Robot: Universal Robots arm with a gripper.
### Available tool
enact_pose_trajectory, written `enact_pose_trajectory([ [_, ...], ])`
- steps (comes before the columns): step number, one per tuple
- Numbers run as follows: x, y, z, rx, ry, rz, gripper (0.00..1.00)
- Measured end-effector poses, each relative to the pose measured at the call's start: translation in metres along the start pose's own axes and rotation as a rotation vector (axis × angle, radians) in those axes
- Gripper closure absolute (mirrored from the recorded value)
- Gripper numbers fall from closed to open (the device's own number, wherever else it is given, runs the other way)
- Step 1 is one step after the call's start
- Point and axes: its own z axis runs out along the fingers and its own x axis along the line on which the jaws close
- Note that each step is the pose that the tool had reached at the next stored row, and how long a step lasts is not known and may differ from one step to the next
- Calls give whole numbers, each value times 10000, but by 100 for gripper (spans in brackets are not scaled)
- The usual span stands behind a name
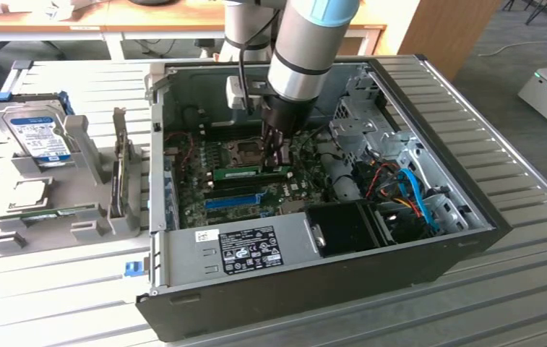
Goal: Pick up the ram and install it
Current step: 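Insert the ram into the slot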
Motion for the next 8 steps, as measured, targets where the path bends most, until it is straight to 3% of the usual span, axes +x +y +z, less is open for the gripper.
enact_pose_trajectory([
  [8, 1, 0, -1, -5, 11, -80, 87],
])
